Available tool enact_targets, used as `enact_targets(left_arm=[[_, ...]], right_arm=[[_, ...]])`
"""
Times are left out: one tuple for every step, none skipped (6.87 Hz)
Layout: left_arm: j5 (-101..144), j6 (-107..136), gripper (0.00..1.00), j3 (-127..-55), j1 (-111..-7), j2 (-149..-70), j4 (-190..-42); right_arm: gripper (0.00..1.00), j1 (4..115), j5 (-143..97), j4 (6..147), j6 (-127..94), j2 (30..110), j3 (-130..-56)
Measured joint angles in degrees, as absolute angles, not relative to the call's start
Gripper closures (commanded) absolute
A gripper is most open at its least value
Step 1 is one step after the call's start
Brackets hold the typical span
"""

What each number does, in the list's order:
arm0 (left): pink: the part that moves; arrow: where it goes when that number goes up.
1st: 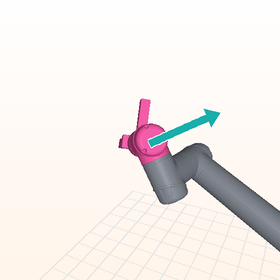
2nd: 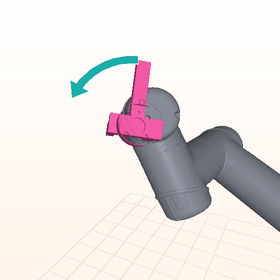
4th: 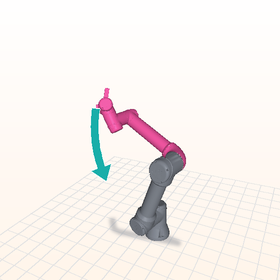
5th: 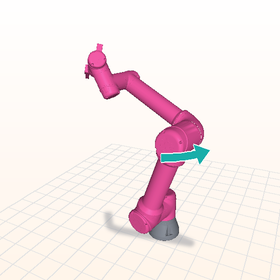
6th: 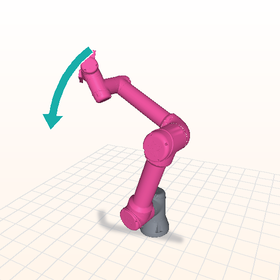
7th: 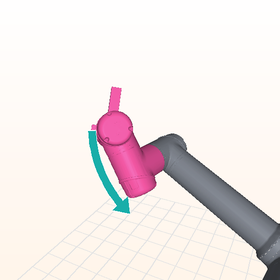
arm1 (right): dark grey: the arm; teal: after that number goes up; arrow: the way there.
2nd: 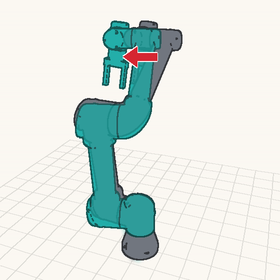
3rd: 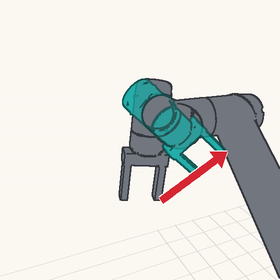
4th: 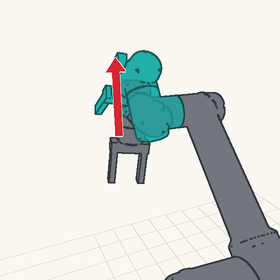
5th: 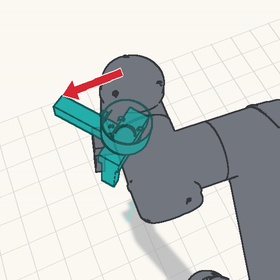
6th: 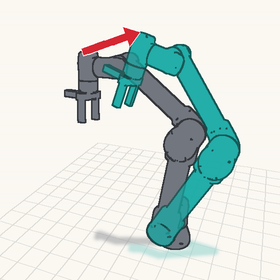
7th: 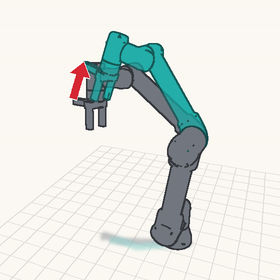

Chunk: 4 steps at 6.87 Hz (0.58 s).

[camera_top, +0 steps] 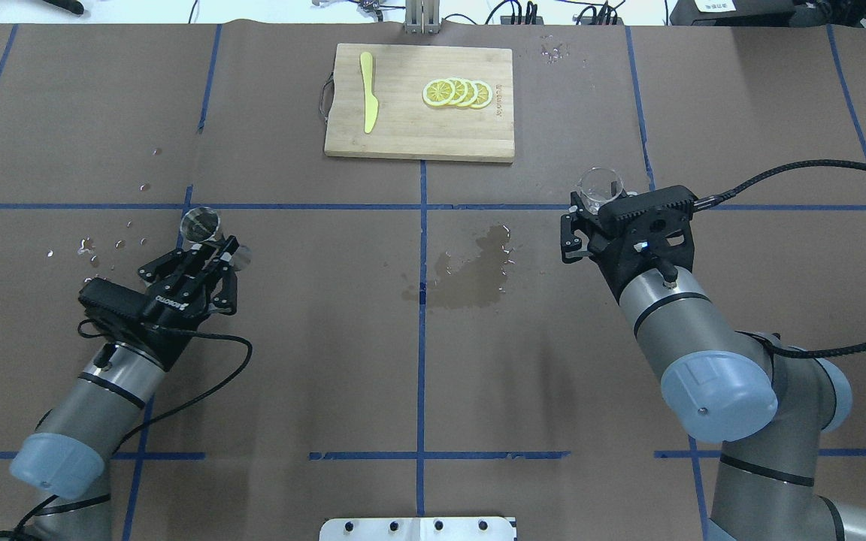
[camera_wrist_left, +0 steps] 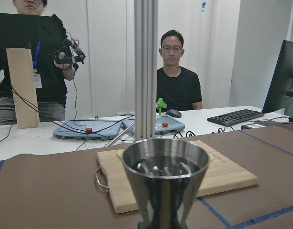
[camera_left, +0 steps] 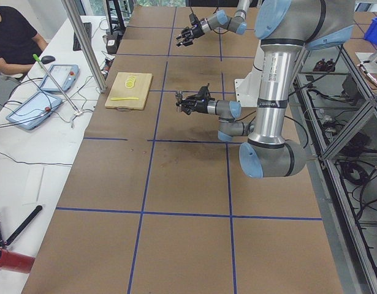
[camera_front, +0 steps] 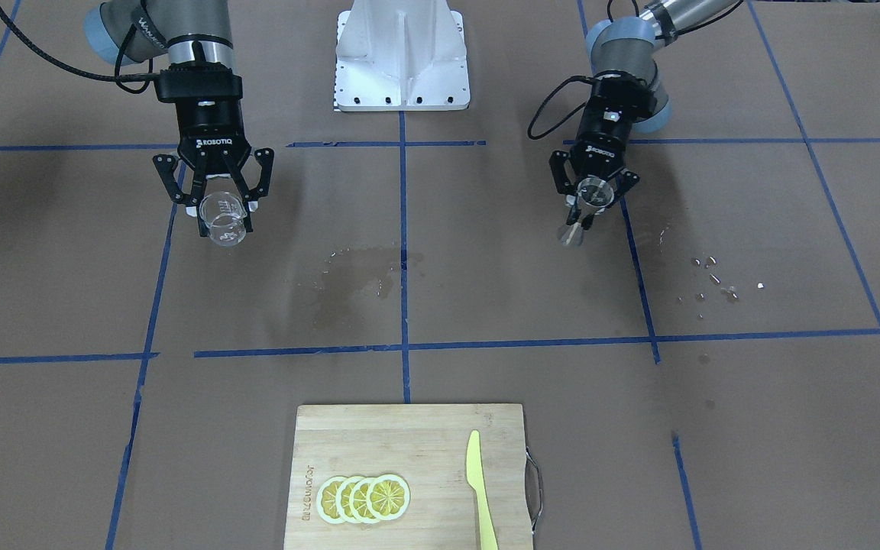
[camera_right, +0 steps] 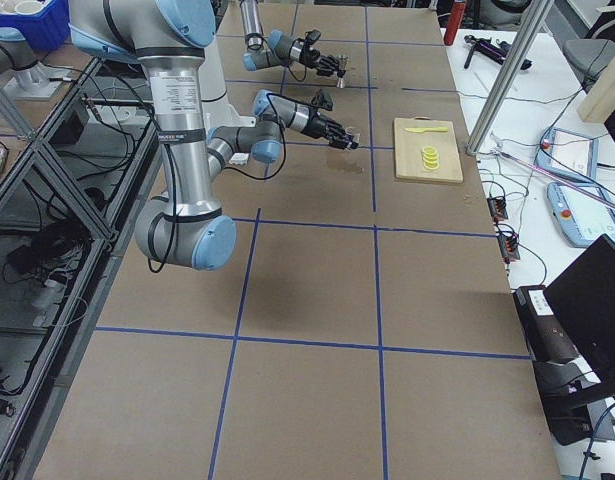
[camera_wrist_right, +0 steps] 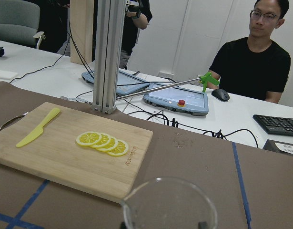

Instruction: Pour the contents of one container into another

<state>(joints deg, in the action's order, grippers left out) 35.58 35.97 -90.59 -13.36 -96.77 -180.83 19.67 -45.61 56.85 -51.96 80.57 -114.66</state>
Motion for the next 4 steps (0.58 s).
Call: enact_targets(left_arm=[[33.90,36.26,1.00,-89.19,-13.33,-93.73,-182.39],[32.03,38.78,1.00,-87.42,-13.26,-92.29,-183.47],[31.22,42.40,1.00,-85.92,-13.25,-91.42,-184.25],[30.81,44.35,1.00,-84.81,-13.13,-90.71,-184.58]], right_arm=[[0.77,19.63,-45.61,55.87,-52.07,81.19,-114.58],[0.77,19.58,-45.64,55.52,-52.10,81.37,-114.51],[0.77,19.55,-45.67,55.42,-52.12,81.38,-114.50],[0.77,19.53,-45.69,55.39,-52.12,81.39,-114.62]])
